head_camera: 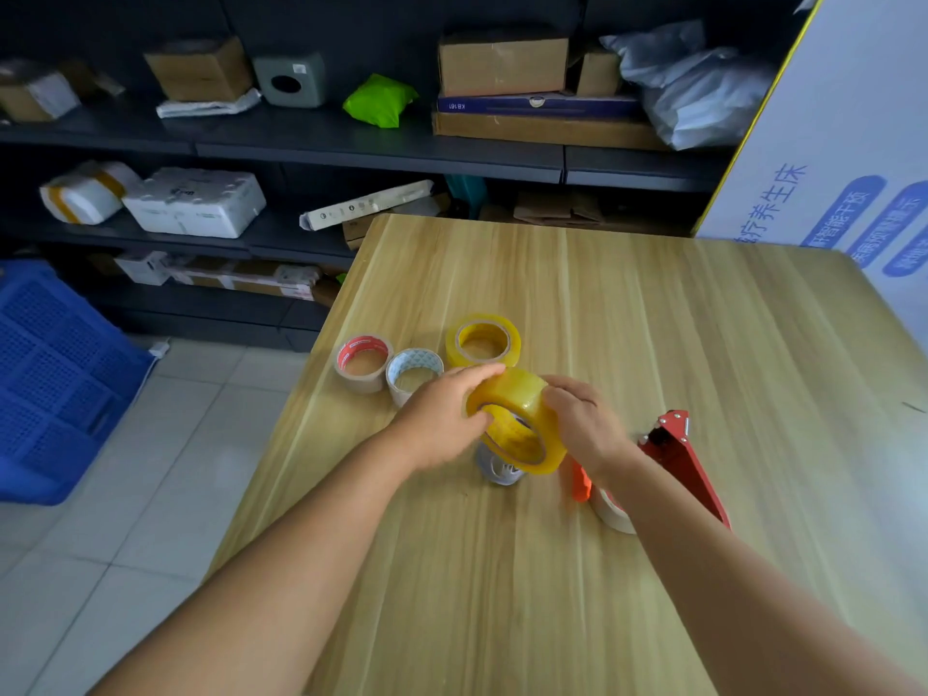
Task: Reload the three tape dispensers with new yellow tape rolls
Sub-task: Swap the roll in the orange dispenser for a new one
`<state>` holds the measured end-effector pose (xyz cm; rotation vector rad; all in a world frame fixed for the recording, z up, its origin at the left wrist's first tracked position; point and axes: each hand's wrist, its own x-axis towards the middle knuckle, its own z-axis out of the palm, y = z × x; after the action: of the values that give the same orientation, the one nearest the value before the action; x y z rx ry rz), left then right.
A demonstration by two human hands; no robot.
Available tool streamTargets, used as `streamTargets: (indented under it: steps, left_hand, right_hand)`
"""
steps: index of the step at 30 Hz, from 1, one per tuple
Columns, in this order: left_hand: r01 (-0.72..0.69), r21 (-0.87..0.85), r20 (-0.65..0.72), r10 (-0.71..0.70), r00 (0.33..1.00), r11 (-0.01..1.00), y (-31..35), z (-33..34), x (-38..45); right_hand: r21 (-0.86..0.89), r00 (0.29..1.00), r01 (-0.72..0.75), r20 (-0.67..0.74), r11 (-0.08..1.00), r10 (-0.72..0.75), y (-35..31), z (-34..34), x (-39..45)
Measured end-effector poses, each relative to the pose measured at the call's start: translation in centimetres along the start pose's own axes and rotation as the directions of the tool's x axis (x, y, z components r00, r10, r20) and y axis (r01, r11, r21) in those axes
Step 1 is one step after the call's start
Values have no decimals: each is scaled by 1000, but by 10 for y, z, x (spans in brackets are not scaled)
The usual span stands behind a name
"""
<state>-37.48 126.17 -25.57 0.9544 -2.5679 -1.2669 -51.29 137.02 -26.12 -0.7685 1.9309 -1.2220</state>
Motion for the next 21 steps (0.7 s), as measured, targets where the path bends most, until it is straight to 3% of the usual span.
streamTargets:
  steps: [3,7,12,17,21]
  left_hand:
    - [21,-4,-78,-22,997,1000,-2,-2,1]
    - [39,95,-130,-27,991,995,-3,-4,7]
    - [99,236,-101,-77,992,967,-7,3,18]
    - [126,367,-28,-124,992,922,-9,14,30]
    - [160,412,14,-182,983,897,-13,22,42]
  right_hand:
    - [92,999,-43,30,995,41,-2,0,3]
    - [91,1000,-23,13,996,22,-3,1,8]
    - [-216,1000,3,-13,976,-6,6,3,11]
    - [-579,996,87,49,810,-72,17,4,10]
    - [-702,995,89,88,707,-39,23,7,14]
